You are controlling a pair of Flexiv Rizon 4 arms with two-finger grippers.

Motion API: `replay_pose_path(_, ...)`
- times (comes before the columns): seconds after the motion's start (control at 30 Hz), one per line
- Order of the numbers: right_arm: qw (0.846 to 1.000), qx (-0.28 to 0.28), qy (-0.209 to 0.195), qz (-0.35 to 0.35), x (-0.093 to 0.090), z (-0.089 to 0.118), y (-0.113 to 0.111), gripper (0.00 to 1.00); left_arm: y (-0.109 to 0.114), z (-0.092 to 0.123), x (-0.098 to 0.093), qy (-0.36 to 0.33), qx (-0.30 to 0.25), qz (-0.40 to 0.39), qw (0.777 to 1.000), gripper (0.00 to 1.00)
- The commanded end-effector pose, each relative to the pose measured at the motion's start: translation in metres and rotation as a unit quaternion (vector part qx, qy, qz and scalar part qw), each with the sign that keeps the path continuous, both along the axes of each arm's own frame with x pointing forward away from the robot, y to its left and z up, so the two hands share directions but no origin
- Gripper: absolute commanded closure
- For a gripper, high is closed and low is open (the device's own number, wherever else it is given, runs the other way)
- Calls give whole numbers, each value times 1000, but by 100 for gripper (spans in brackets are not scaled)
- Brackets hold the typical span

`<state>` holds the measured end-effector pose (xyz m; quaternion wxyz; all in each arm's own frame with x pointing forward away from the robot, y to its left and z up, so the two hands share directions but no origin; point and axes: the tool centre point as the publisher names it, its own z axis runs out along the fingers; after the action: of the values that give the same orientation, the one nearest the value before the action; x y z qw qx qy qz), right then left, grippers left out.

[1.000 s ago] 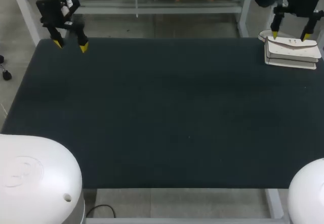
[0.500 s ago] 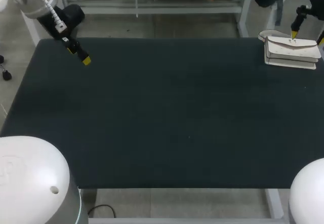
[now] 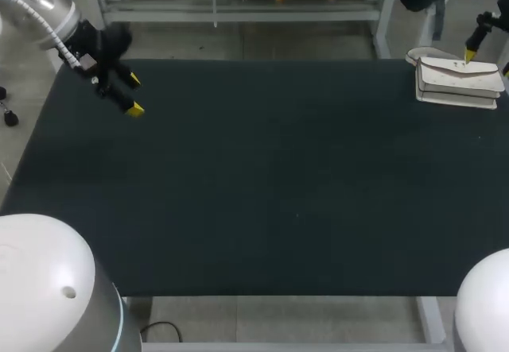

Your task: Pick up the bag, open it, inspect its contents, close it, and place it on the opposite side

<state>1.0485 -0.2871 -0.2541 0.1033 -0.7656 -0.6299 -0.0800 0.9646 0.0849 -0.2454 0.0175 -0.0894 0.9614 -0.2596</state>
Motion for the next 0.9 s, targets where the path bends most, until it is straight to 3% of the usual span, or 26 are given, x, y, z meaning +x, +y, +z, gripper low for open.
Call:
replay_pose_path(0.03, 1000, 7, 3, -1, 5, -4, -8, 0, -4, -10, 3, -18, -22, -28, 999, 0)
replay_pose_path(0.57, 999, 26, 7, -20, 18, -17, -34, 0, -28, -34, 4, -26, 4, -80, 996, 0)
replay_pose_path(0.9, 999, 44, 5, -30, 21, -24, -43, 0, -43, -52, 11, -35, -40, -64, 997, 0)
